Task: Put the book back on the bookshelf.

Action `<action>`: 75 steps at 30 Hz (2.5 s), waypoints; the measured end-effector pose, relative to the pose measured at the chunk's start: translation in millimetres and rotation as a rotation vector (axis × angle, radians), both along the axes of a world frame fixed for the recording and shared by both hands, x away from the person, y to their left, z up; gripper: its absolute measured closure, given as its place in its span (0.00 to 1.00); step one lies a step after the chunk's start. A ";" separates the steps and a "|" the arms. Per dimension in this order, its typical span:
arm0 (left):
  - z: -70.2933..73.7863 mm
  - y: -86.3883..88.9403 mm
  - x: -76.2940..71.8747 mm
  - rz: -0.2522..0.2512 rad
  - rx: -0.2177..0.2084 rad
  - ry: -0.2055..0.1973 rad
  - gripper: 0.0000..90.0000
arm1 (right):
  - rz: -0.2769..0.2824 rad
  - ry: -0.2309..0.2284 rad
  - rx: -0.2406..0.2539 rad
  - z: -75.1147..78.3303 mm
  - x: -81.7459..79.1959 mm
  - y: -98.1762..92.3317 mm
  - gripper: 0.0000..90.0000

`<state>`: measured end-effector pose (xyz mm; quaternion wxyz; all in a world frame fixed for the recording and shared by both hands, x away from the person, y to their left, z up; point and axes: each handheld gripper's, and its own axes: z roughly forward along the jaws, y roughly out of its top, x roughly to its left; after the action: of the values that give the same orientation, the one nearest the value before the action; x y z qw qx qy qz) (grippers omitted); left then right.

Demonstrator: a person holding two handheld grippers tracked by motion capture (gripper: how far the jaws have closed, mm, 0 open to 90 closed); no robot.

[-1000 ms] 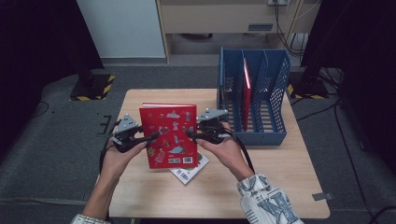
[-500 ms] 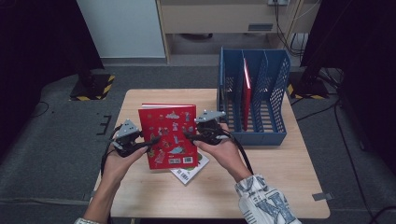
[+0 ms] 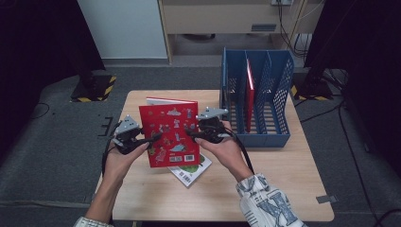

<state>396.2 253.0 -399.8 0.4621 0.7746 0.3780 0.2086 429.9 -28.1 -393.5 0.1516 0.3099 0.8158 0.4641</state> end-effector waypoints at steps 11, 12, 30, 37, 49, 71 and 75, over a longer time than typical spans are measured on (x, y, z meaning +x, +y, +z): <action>2.0 -3.7 8.3 -0.010 -0.003 -0.024 0.50 | -0.014 0.002 0.020 -1.3 5.3 -7.2 0.58; 0.0 -3.8 7.3 -0.012 0.000 -0.023 0.50 | -0.013 0.002 0.022 -1.4 4.1 -7.9 0.59; -24.7 -0.5 -20.2 0.037 -0.011 -0.087 0.46 | 0.094 -0.025 0.010 -0.7 -24.7 -7.7 0.56; -25.9 4.4 -22.7 0.079 -0.031 -0.099 0.43 | 0.127 -0.021 0.015 0.3 -29.8 -9.2 0.65; -31.2 6.8 -23.5 0.095 -0.038 -0.084 0.40 | 0.199 -0.034 0.056 3.1 -38.7 3.4 0.55; -54.8 9.1 -27.8 0.117 0.000 -0.043 0.33 | 0.210 -0.068 0.108 19.8 -31.1 21.9 0.76; -63.5 12.9 -34.7 0.120 0.048 -0.027 0.28 | 0.210 -0.076 0.110 24.0 -27.4 26.6 0.77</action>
<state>361.4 265.8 -463.3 0.4353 0.7584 0.4124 0.2556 402.5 -1.5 -369.5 0.1158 0.2130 0.8106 0.5330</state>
